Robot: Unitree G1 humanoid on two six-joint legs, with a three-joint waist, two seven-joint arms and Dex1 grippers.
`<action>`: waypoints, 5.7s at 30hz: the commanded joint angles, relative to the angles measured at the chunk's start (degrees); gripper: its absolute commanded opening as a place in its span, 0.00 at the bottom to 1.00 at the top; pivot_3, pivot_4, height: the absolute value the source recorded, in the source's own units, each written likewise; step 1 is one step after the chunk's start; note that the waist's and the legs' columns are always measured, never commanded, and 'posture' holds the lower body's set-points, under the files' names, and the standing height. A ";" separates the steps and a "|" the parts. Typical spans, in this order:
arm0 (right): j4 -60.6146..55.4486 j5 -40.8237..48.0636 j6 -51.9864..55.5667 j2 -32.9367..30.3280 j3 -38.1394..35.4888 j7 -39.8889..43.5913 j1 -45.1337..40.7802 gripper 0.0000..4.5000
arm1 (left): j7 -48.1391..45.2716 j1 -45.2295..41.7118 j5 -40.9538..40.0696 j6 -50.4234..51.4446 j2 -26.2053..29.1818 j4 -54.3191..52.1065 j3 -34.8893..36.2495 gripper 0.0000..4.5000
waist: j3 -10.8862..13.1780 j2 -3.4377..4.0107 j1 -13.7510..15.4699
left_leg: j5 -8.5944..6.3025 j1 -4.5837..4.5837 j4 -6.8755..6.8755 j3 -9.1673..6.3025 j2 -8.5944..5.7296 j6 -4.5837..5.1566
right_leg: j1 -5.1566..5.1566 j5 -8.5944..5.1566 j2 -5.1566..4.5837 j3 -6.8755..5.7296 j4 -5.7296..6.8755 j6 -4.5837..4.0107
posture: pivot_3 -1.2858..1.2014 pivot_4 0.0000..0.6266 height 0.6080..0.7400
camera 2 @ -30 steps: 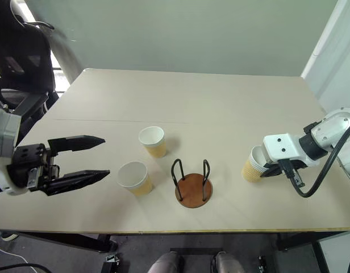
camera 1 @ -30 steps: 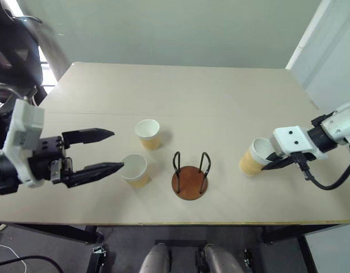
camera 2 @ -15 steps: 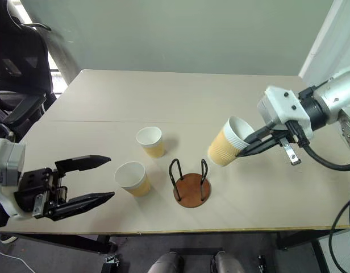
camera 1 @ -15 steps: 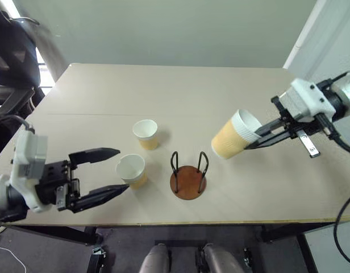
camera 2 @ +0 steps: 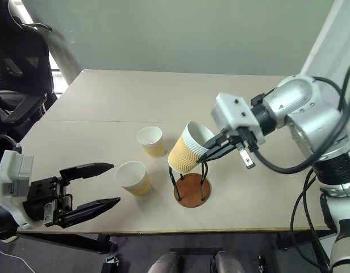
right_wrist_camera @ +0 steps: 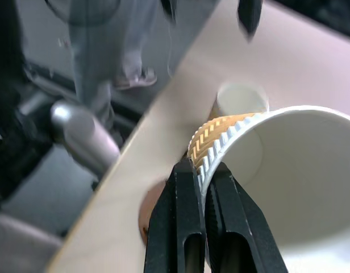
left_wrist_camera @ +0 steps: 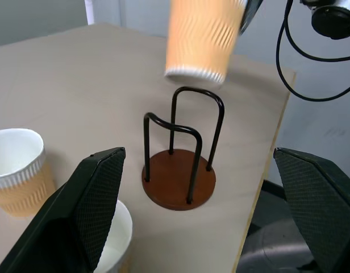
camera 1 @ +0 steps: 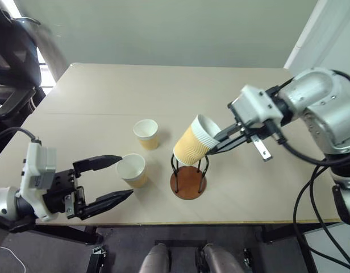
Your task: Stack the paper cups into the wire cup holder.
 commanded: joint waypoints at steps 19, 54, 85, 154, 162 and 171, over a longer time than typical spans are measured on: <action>1.50 -10.66 -7.34 3.91 2.82 3.59 1.61 0.01 | 1.68 3.22 -0.16 -1.38 1.02 -2.38 4.02 1.00 | 0.00 0.00 -0.11 | -0.03 0.00 -0.02 0.00 0.01 -0.05 | -0.01 -0.01 0.00 -0.02 -0.01 -0.10 | 0.52 0.24 1.00; 7.38 16.67 11.53 -9.27 -17.64 4.78 6.75 0.66 | -1.42 -3.48 13.22 -1.23 18.30 5.40 -7.49 1.00 | -0.06 -0.11 0.80 | -0.21 -0.10 -0.03 -0.05 -0.06 -0.35 | -0.04 -0.10 -0.01 0.02 -0.14 -0.34 | 0.52 0.24 1.00; -7.57 27.35 11.36 -9.78 -38.19 -7.01 36.91 0.67 | -6.96 -17.74 32.93 -16.53 15.53 16.99 -31.73 0.30 | -0.11 -0.19 0.50 | -0.46 -0.07 -0.01 -0.07 -0.01 -0.34 | 0.00 -0.15 0.00 -0.09 -0.04 0.16 | 0.52 0.24 1.00; -25.14 35.97 21.30 -16.65 -71.16 -20.18 62.85 0.99 | -31.54 -93.99 13.76 -32.35 -0.53 47.29 -83.53 0.00 | -0.15 -0.05 1.89 | -1.05 -0.92 1.54 0.19 -0.38 1.10 | 0.37 0.29 -0.12 0.46 -1.01 2.14 | 0.52 0.24 1.00; -26.35 37.75 21.45 -16.91 -71.17 -23.11 63.05 0.99 | -31.54 -100.20 12.08 -39.68 1.05 51.67 -93.28 0.00 | -0.14 -0.03 1.92 | -1.12 -0.95 1.62 0.24 -0.38 1.21 | 0.34 0.30 -0.12 0.57 -1.02 2.17 | 0.52 0.24 1.00; -27.94 37.82 21.35 -16.24 -71.50 -24.93 64.42 0.99 | -31.54 -103.76 7.36 -42.81 2.44 51.74 -100.71 0.00 | -0.14 -0.02 1.92 | -1.25 -1.01 1.66 0.50 -0.38 1.37 | 0.25 0.30 -0.13 0.81 -1.02 2.28 | 0.52 0.24 1.00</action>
